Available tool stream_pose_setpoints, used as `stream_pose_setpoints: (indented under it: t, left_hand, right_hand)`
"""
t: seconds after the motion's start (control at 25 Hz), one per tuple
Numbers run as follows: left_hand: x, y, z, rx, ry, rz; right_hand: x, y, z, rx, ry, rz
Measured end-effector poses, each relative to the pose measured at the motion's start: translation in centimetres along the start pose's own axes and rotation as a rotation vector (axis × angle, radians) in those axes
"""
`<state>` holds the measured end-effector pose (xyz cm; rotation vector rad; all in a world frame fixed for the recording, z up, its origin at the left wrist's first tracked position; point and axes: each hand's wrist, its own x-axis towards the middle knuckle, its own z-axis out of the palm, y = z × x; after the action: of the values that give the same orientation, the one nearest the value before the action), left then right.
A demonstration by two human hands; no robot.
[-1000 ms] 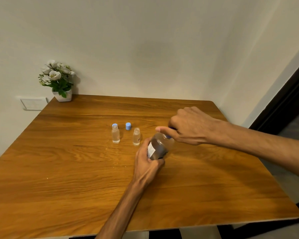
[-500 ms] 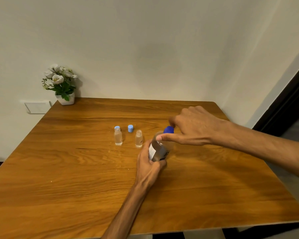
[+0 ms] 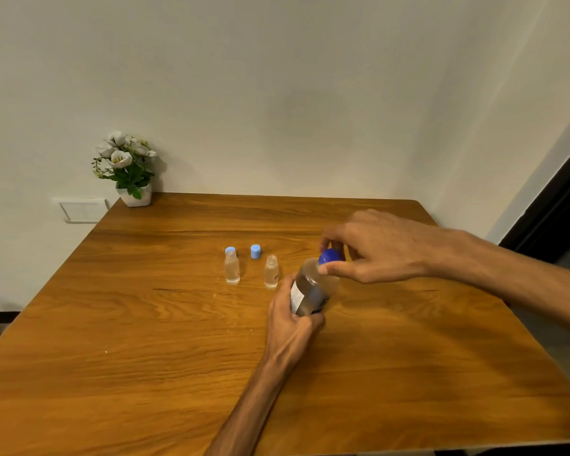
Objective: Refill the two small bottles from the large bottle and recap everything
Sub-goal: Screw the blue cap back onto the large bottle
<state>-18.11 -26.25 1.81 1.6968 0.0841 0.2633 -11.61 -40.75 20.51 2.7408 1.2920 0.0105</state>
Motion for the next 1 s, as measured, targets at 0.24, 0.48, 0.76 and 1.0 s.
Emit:
stream_pose_setpoints:
  t: [0.24, 0.48, 0.76, 1.0]
  left_hand:
    - [0.2, -0.5, 0.2, 0.000, 0.016, 0.024]
    - [0.2, -0.3, 0.2, 0.009, -0.002, 0.044]
    - [0.2, -0.3, 0.1, 0.006, -0.002, 0.041]
    - [0.2, -0.3, 0.1, -0.004, 0.007, 0.037]
  right_hand:
    - [0.6, -1.1, 0.2, -0.100, 0.031, 0.100]
    - [0.5, -1.2, 0.7, -0.113, -0.020, 0.117]
    - [0.4, -1.0, 1.0, -0.078, -0.049, 0.073]
    - [-0.1, 0.1, -0.7, 0.015, -0.052, -0.008]
